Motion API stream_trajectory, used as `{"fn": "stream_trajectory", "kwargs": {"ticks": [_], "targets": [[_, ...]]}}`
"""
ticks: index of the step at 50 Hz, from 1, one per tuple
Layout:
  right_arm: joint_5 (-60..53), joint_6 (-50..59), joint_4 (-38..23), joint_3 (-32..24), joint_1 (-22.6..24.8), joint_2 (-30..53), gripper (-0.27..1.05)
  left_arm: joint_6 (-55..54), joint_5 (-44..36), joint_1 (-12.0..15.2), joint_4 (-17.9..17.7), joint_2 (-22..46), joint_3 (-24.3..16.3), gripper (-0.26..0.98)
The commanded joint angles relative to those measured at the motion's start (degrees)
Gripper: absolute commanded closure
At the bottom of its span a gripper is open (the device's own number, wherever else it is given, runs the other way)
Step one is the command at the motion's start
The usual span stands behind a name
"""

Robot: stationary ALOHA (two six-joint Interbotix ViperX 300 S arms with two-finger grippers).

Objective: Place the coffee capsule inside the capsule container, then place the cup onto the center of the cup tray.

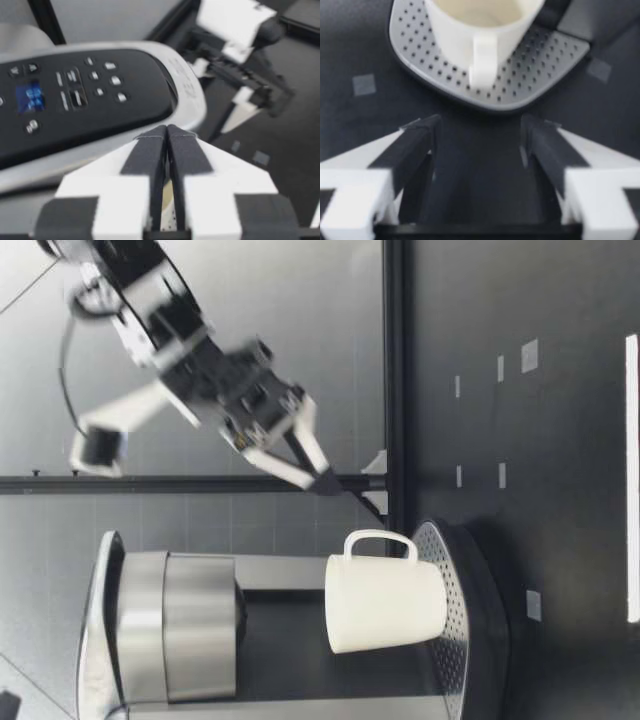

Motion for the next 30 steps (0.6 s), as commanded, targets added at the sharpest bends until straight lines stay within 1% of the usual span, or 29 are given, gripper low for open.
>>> {"fn": "stream_trajectory", "kwargs": {"ticks": [1, 4, 8, 12, 17, 20, 23, 26, 30], "targets": [[-1.1, 1.0, 0.4, 1.6, -0.1, -4.8, 0.19, 0.4, 0.4, 1.2, 0.3, 2.0, -4.1, 0.61], [-1.6, 2.4, 0.5, 3.6, -0.1, -6.8, 0.19, 1.0, 3.4, 1.5, 0.3, 4.1, -6.5, 0.61], [-1.8, 4.6, 0.5, 5.4, -0.1, -8.5, 0.19, 2.7, 10.3, 1.7, 0.3, 7.6, -10.8, 0.61], [-1.8, 6.2, 0.5, 6.7, -0.1, -9.6, 0.19, 6.2, 17.8, 1.7, 0.2, 11.2, -16.0, 0.61], [-1.8, 7.2, 0.7, 7.5, 0.0, -9.9, 0.19, 11.2, 25.3, 1.9, -1.0, 15.6, -23.4, 0.61], [-1.9, 7.3, 0.5, 7.7, 0.3, -9.8, 0.19, 13.7, 27.9, 2.5, -2.7, 17.6, -27.0, 0.61], [-2.3, 7.2, 0.5, 7.7, 0.8, -9.5, 0.19, 16.4, 29.5, 3.8, -5.1, 19.3, -29.8, 0.61], [-2.9, 7.2, 0.5, 7.7, 1.4, -9.2, 0.19, 19.2, 30.4, 5.1, -8.1, 20.8, -31.8, 0.61], [-3.5, 7.2, 0.4, 7.7, 2.0, -9.1, 0.19, 22.6, 31.0, 7.4, -12.7, 22.5, -33.5, 0.61]]}}
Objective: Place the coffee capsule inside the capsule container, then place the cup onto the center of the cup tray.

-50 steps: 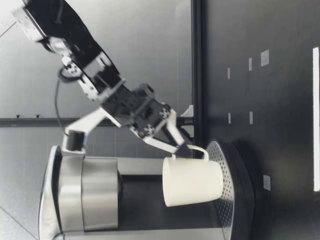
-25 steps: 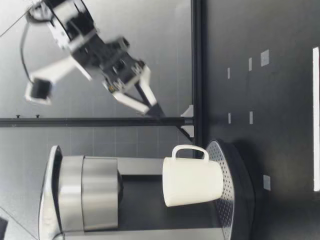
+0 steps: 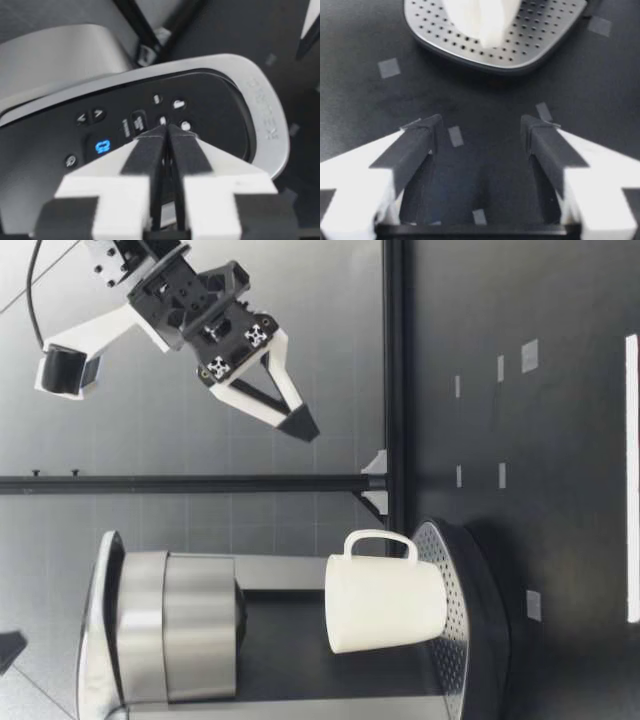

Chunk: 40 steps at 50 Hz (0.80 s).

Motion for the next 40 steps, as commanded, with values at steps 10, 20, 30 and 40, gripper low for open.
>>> {"fn": "stream_trajectory", "kwargs": {"ticks": [10, 20, 30, 40], "targets": [[-1.1, -0.1, -0.1, 0.0, 1.1, -1.3, 0.19, 5.6, 0.0, 6.3, -8.3, 2.9, -3.5, 0.61], [-2.0, -0.1, -0.2, 1.5, 1.1, -2.3, 0.19, 5.7, -1.4, 8.0, -8.3, 3.4, -3.3, 0.61], [-3.4, -0.1, -0.2, 2.8, 1.1, -3.3, 0.19, 5.9, -1.2, 8.3, -8.4, 4.4, -3.3, 0.61], [-3.5, -0.1, -0.2, 3.3, 1.1, -3.5, 0.19, 5.9, -0.9, 8.3, -8.3, 4.8, -3.2, 0.61]]}}
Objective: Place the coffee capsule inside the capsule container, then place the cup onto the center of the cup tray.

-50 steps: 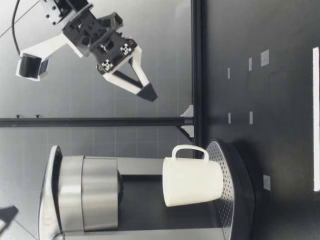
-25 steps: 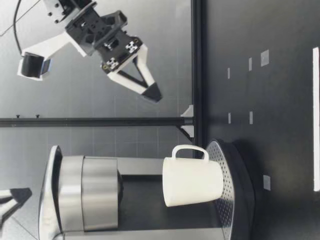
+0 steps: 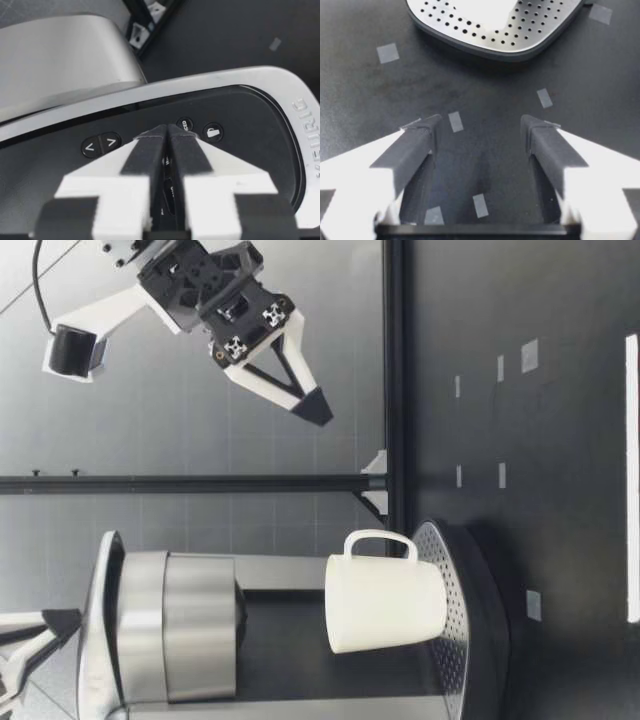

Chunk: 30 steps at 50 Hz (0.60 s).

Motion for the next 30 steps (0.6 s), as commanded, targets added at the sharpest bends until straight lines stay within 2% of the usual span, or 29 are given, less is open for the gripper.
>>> {"fn": "stream_trajectory", "kwargs": {"ticks": [1, 30], "targets": [[-0.4, 0.0, 0.0, -0.5, 0.3, -1.8, 0.19, 0.1, 0.0, 0.4, 0.1, -0.8, -1.1, 0.61], [-1.3, 0.0, -0.1, -0.8, 0.3, -1.2, 0.19, -0.6, 0.1, 0.4, 0.3, -3.3, 2.4, 0.61]]}}
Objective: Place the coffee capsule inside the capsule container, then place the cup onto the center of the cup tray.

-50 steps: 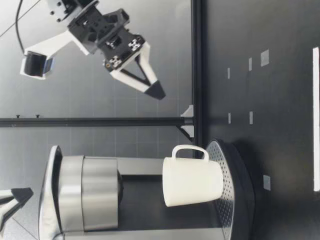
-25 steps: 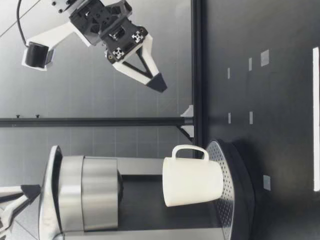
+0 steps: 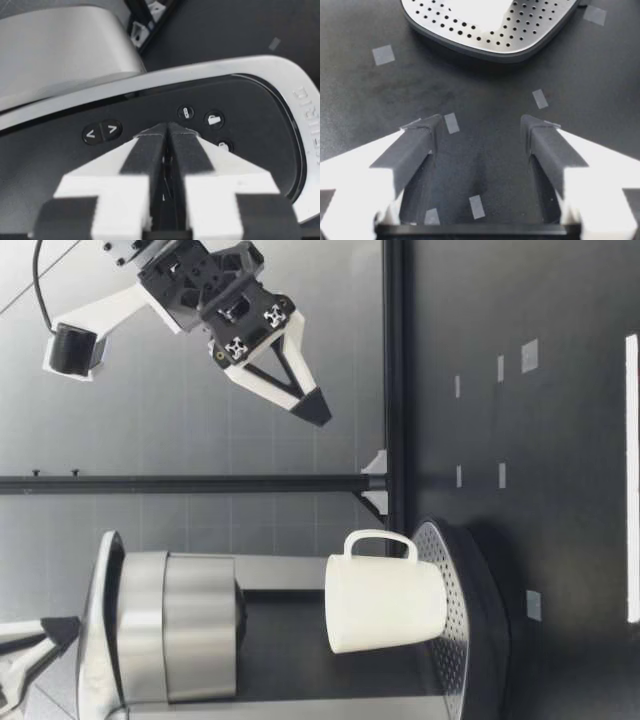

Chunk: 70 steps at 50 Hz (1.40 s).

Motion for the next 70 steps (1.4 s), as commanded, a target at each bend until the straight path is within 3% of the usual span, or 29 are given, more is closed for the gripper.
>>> {"fn": "stream_trajectory", "kwargs": {"ticks": [1, 16, 35, 47, 70], "targets": [[-0.5, 0.0, -0.1, -0.9, 0.3, -1.4, 0.19, -0.2, 0.4, 0.4, 0.2, -1.3, 0.0, 0.61], [-0.5, 0.0, -0.1, -0.8, 0.3, -1.2, 0.19, -1.1, 0.0, 0.4, 0.2, -0.4, 2.2, 0.61], [-1.6, 0.0, -0.1, -0.8, 0.3, -1.1, 0.19, -0.4, -5.6, 0.4, -0.2, -2.9, -0.1, 0.61], [-2.4, 0.0, -0.1, -1.1, 0.3, -0.9, 0.19, -0.4, -5.5, -3.2, -0.8, -1.8, -0.6, 0.61], [-2.0, 0.0, -0.1, -1.1, 0.4, -1.1, 0.19, -0.5, -4.7, -3.3, 0.4, -0.7, 0.0, 0.61]]}}
